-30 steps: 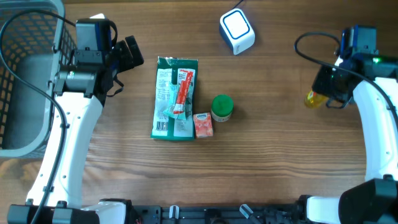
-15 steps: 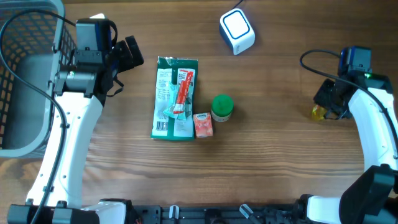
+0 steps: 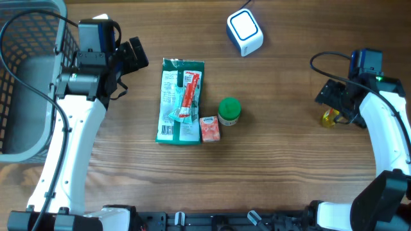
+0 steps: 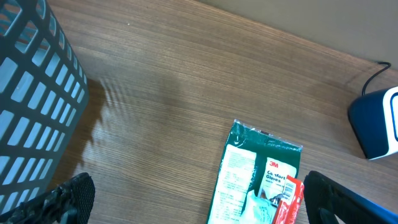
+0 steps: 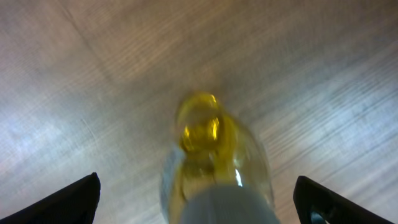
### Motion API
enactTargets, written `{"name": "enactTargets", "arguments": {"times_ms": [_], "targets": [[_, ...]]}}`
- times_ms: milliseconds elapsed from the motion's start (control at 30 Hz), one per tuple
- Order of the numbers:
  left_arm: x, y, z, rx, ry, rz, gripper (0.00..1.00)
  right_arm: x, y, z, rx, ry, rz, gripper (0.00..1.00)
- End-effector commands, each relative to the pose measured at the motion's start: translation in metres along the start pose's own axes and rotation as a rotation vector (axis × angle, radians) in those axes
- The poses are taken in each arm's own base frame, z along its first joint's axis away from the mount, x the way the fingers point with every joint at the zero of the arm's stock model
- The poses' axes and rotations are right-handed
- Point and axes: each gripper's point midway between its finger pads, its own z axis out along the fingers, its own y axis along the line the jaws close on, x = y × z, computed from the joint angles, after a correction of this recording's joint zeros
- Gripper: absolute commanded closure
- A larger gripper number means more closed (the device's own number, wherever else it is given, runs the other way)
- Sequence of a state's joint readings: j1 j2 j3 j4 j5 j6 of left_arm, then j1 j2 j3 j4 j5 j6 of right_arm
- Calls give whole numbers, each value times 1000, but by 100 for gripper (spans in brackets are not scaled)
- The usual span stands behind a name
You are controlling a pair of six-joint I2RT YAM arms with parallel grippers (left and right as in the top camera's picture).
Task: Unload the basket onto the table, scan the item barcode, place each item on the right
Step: 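Release the bottle and move the right gripper over the green-lidded jar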
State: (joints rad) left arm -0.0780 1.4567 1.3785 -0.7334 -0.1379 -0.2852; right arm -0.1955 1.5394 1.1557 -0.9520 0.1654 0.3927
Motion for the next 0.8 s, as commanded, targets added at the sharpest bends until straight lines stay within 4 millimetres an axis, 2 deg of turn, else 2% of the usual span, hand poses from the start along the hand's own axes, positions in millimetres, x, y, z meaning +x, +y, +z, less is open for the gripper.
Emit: {"name": "enactTargets", "arguments": {"times_ms": [0, 100, 200, 333, 433, 600, 667, 767], "targets": [[-7, 1, -3, -5, -20, 15, 0, -29, -1, -47, -19, -92, 19, 0], [-7, 1, -3, -5, -20, 15, 0, -40, 2, -98, -81, -137, 16, 0], [-7, 1, -3, -5, -20, 15, 0, -39, 25, -142, -265, -160, -41, 0], [-7, 1, -3, -5, -20, 15, 0, -21, 60, -177, -514, -144, -97, 0], [-7, 1, -3, -5, -20, 15, 0, 0, 93, -194, -652, -97, -178, 0], [-7, 1, -3, -5, -20, 15, 0, 41, 145, -209, -726, -71, -376, 5], [-7, 1, -3, -5, -20, 15, 0, 61, 166, -211, -728, -63, -440, 6], [-7, 1, -3, -5, -20, 15, 0, 86, 185, -205, -667, -53, -491, 6]]}}
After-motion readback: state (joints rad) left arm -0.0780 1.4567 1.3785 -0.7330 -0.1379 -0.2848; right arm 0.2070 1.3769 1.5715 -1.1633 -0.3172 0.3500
